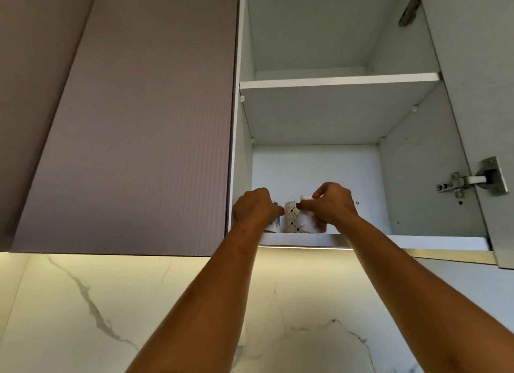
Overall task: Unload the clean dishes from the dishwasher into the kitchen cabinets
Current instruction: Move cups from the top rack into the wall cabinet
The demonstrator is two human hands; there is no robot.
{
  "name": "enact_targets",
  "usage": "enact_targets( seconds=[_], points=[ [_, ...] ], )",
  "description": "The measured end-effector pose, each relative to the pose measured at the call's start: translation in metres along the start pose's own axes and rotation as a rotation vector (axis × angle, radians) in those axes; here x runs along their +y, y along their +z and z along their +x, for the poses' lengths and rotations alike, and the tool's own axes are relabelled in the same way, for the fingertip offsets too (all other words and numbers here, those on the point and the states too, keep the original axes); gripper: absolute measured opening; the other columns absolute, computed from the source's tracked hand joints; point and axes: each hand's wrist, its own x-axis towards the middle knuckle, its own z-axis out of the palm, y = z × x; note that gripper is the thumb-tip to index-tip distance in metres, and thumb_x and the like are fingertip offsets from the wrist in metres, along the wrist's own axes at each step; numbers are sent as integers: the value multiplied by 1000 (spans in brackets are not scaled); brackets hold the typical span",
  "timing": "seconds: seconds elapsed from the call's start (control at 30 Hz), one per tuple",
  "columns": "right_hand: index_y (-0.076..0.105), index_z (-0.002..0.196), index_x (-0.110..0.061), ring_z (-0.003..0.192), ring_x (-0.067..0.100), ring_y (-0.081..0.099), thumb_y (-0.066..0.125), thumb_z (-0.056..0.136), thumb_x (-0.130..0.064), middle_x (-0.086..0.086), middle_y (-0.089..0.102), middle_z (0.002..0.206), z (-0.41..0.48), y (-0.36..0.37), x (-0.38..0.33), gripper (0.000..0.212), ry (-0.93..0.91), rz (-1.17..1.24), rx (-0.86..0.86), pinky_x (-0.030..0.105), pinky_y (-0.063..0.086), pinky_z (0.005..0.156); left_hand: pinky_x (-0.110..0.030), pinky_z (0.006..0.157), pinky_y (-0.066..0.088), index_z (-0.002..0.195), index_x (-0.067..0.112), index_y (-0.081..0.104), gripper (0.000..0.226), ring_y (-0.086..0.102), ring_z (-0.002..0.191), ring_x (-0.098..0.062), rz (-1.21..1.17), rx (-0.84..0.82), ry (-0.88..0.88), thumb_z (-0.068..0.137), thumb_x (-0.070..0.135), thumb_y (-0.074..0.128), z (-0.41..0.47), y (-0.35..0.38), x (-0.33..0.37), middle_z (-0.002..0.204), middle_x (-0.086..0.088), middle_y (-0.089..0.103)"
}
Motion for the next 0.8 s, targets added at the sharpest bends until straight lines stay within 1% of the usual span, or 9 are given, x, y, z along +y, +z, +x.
enact_targets(
  seconds=[0.07,0.13,0.23,0.33,0.47,0.53,0.6,0.67,0.8],
  points=[
    [66,86,1,82,29,63,78,74,-35,21,69,97,2,9,1,40,9,-43,1,39,52,76,-31,73,44,116,15,58,49,60,103,-26,-5,23,5,83,50,62,3,6,-3,115,-8,63],
    [68,91,3,71,22,58,78,74,-39,20,70,92,5,15,1,46,32,-69,-3,33,49,65,-33,74,44,117,13,57,50,59,105,-27,-14,32,-3,83,49,63,6,10,-4,117,-10,62],
    [67,92,0,71,19,57,76,72,-46,11,66,80,7,21,3,51,54,-121,-29,26,41,57,-36,81,48,117,10,57,50,60,105,-28,-24,-5,-27,82,45,67,10,15,-7,117,-11,62],
    [64,93,-4,69,18,56,75,72,-51,7,61,76,5,23,3,53,51,-152,-19,24,38,51,-36,85,50,116,9,57,53,60,104,-28,-13,-50,-8,77,39,73,11,13,-10,116,-12,63],
    [61,91,-6,70,19,56,70,72,-59,8,61,78,6,26,4,57,46,-174,-32,20,31,47,-31,87,47,127,9,50,59,56,111,-27,22,-270,80,78,28,74,8,1,-14,123,-11,57],
    [62,89,-4,73,21,57,62,77,-63,11,63,79,8,28,4,60,40,-181,-42,22,33,49,-30,81,48,131,9,46,55,57,104,-27,-25,-399,90,82,15,69,9,-6,-16,119,-13,56],
    [63,90,-2,75,23,54,51,88,-56,13,63,84,8,28,4,55,33,-160,-32,25,36,58,-29,77,50,130,7,47,48,55,91,-25,-135,-517,53,84,0,59,10,-13,-16,112,-16,56],
    [58,85,-2,75,25,50,44,93,-41,13,58,82,7,27,5,42,26,-125,-20,26,34,62,-32,85,50,128,5,47,46,54,84,-23,-206,-581,11,84,-7,51,10,-17,-16,111,-18,54],
    [54,81,-2,72,25,48,43,93,-30,8,50,71,7,26,8,32,4,-126,-12,24,30,54,-36,94,49,128,5,49,45,57,94,-26,-197,-621,6,85,-9,52,14,-19,-16,123,-22,55]
  ],
)
